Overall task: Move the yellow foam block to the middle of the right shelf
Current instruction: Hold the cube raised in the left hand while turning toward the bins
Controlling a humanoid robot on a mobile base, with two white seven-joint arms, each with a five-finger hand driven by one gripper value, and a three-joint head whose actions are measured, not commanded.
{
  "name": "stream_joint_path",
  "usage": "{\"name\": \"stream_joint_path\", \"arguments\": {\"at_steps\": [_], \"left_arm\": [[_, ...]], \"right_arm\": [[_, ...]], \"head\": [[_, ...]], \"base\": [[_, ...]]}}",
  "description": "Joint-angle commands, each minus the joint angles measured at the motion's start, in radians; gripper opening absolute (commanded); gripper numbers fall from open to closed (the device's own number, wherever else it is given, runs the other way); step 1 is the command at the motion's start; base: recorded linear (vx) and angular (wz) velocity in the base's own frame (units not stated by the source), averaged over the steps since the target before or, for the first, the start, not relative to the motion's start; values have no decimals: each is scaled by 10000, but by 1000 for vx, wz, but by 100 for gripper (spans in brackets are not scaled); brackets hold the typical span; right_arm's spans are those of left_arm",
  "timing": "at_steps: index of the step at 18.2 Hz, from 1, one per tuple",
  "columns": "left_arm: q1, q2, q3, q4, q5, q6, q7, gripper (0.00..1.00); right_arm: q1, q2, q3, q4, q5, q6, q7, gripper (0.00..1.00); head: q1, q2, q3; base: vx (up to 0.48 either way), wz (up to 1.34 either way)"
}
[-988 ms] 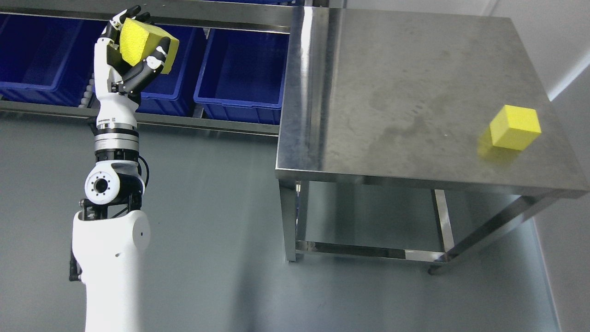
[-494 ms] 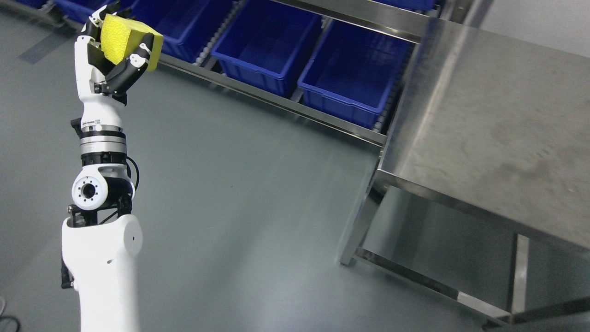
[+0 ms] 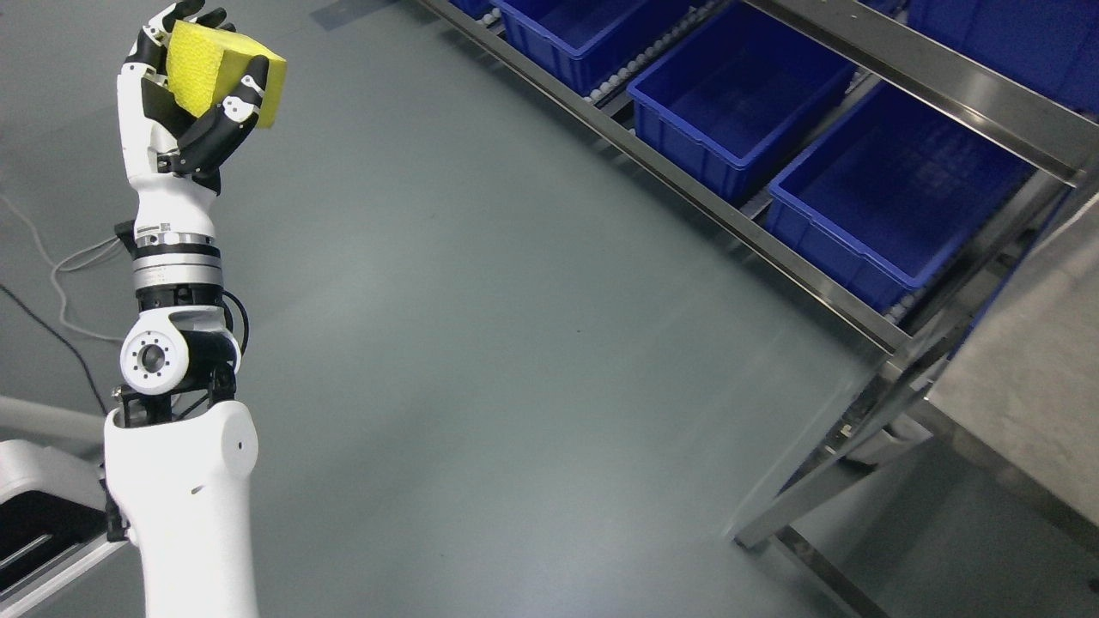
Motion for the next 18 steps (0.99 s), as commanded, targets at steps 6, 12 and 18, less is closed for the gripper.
{"name": "stream_joint_path", "arguments": {"at_steps": [6,12,18], "left_arm": [[-32,170,100,-116,0,33,-8,38],[-48,170,146,-116,0,63,-8,39],[-32,170,146,-116,0,79,-8,39]], "right_arm": [[-14,-175,0,-174,0,8,6,100],[-14,-175,0,-174,0,8,6,100],[-14,-175,0,-174,0,8,6,100]], "head": [[0,0,0],[0,0,0],[0,0,0]], "base": [[14,335],[45,117],[162,314]]}}
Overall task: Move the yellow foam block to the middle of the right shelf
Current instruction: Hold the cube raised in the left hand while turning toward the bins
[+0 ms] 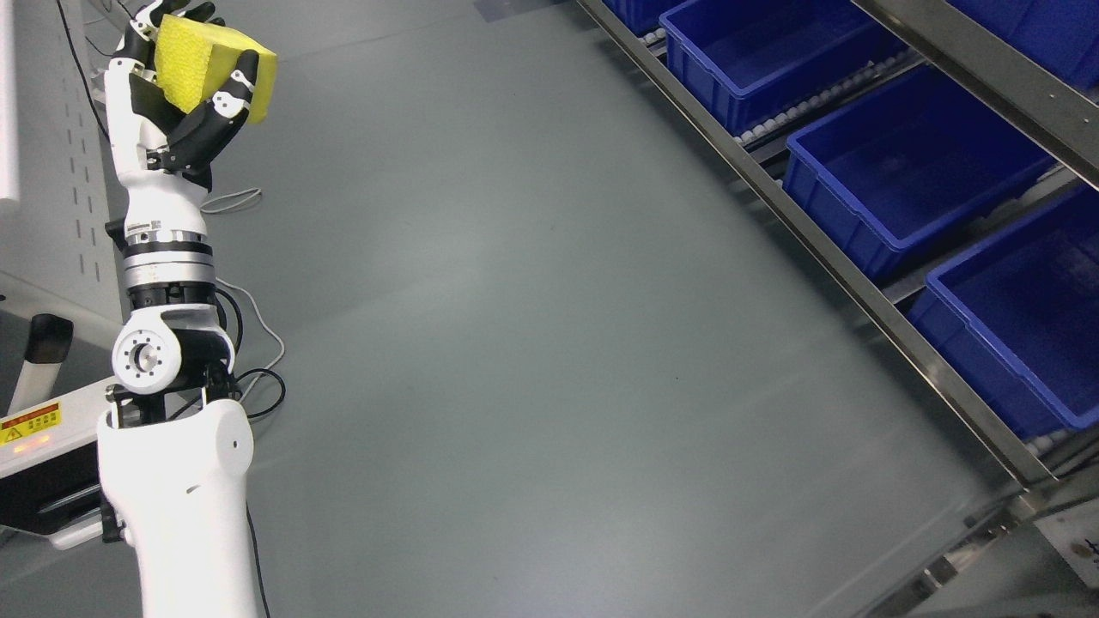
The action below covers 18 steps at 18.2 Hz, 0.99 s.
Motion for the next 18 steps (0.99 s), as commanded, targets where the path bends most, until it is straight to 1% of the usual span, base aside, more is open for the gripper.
{"name": "stream_joint_path", "arguments": {"at_steps": [1,7,18], "left_arm": [[2,175,33,-17,0,15,2,39],[17,175,33,-17,0,15,2,39],[33,175,-13,-2,0,107,2,39]], "right_arm": [[-31,-175,0,-175,0,8,7,100],[-15,-175,0,-175,0,8,7,100],[-15,-175,0,-175,0,8,7,100]], "head": [[0,0,0],[0,0,0],[0,0,0]], "base": [[209,260],[249,82],[333,-17]]}}
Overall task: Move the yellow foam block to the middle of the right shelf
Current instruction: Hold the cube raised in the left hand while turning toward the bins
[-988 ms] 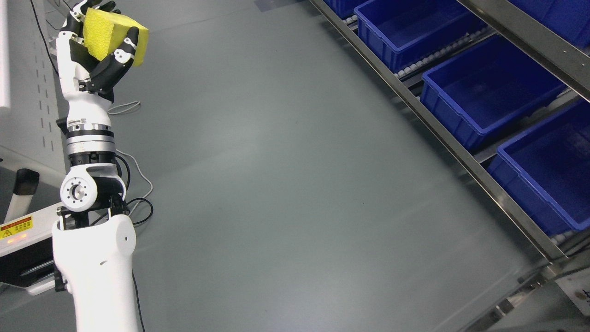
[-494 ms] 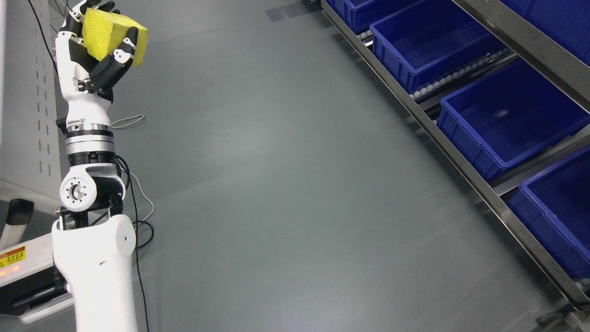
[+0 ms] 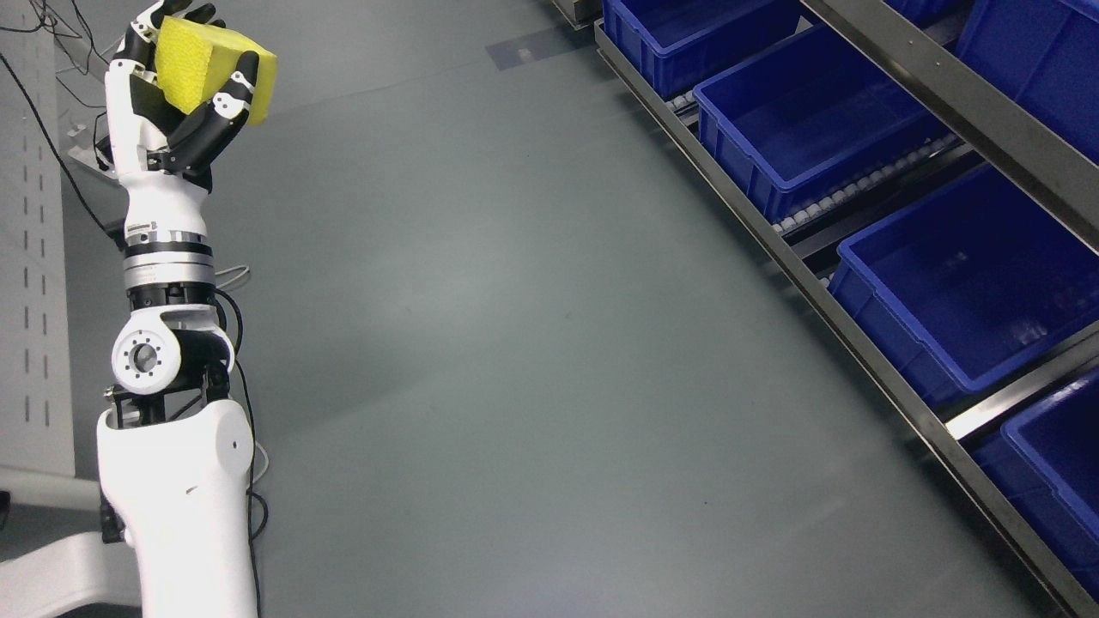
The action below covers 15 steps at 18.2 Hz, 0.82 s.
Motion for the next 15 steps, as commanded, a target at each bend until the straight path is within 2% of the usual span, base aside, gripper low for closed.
{"name": "stream_joint_path", "arguments": {"at_steps": [1,15], "left_arm": [[2,175,-15,8,0,21,2,39],[17,175,-30,23,0,82,2,40]], "right_arm": [[-14,-175,0,-174,0,8,6,100],[-15,-175,0,-174,0,8,6,100]], "head": [[0,0,0],[0,0,0]], "base": [[340,-50],[380,-227]]}}
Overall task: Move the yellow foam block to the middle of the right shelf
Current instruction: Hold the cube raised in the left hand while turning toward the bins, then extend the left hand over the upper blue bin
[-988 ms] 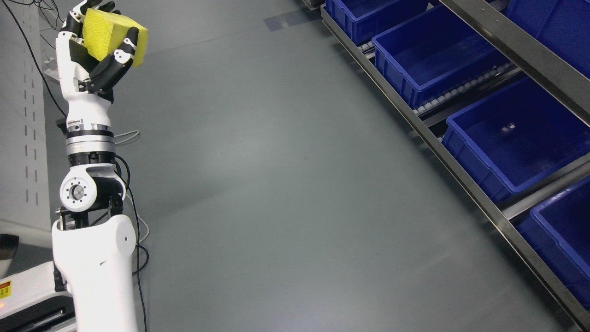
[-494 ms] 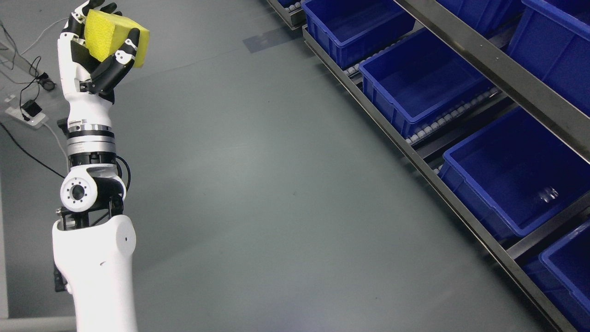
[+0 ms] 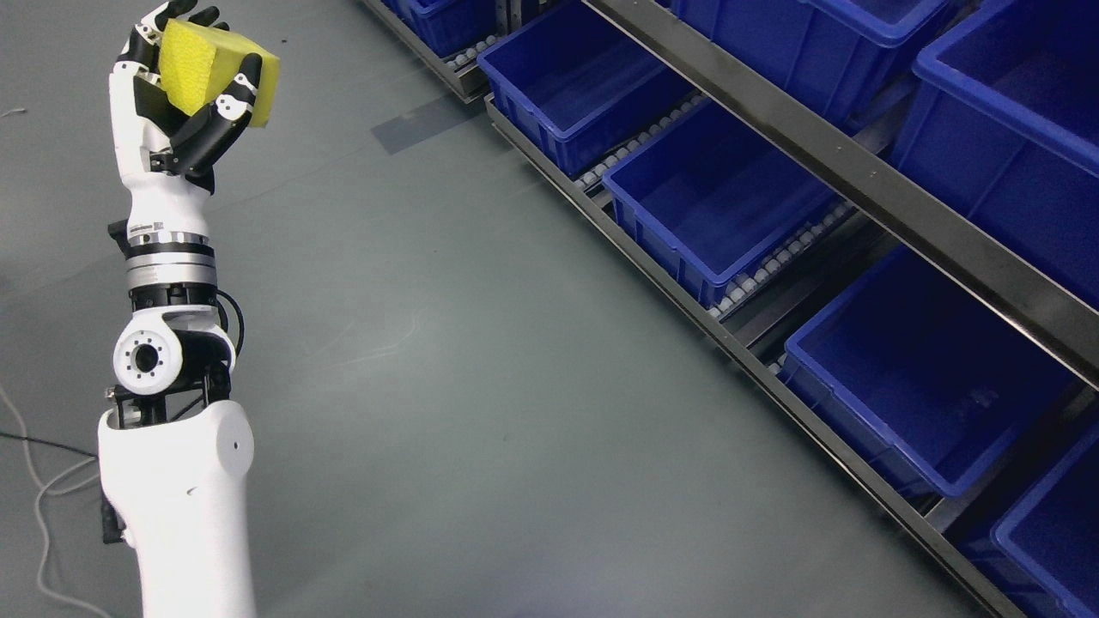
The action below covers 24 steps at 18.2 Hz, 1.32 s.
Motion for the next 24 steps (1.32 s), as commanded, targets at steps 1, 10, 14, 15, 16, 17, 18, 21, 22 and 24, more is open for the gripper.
{"name": "stream_joint_path", "arguments": {"at_steps": [1,10,14,15,16,17,18,21,22,24], "left_arm": [[1,175,-11,8,0,54,6,40],[1,175,-195,-7,0,54,6,41],[1,175,-348,-37,0,54,6,41],[1,175,-394,-38,0,54,6,41],[1,175,-409,-53,0,54,6,41],[1,175,-425,-53,0,54,6,41],[1,175,-440,-68,0,54,-9,41],[-75,175,-639,-145,0,39,-10,42],[-121,175,-731,-160,0,39,-10,42],[-228,175,-915,-252,0,8,-10,42]], "right_arm": [[-15,-175,0,-174,0,8,6,100],[-15,-175,0,-174,0,8,6,100],[-30,-175,0,-174,0,8,6,100],[-15,-175,0,-174,0,8,6,100],[-15,-175,0,-174,0,8,6,100],[-15,-175,0,-174,0,8,6,100],[-15,-175,0,-174,0,8,6,100],[-15,-175,0,-174,0,8,6,100],[-15,-175,0,-174,0,8,6,100],[-15,-175,0,-174,0,8,6,100]], "head": [[0,0,0],[0,0,0],[0,0,0],[0,0,0],[0,0,0],[0,0,0],[0,0,0],[0,0,0],[0,0,0],[0,0,0]], "base": [[332,-332],[309,-313],[222,-269],[197,-265],[197,-265],[170,-284],[170,-284],[129,-288],[105,-246],[96,-229]]}}
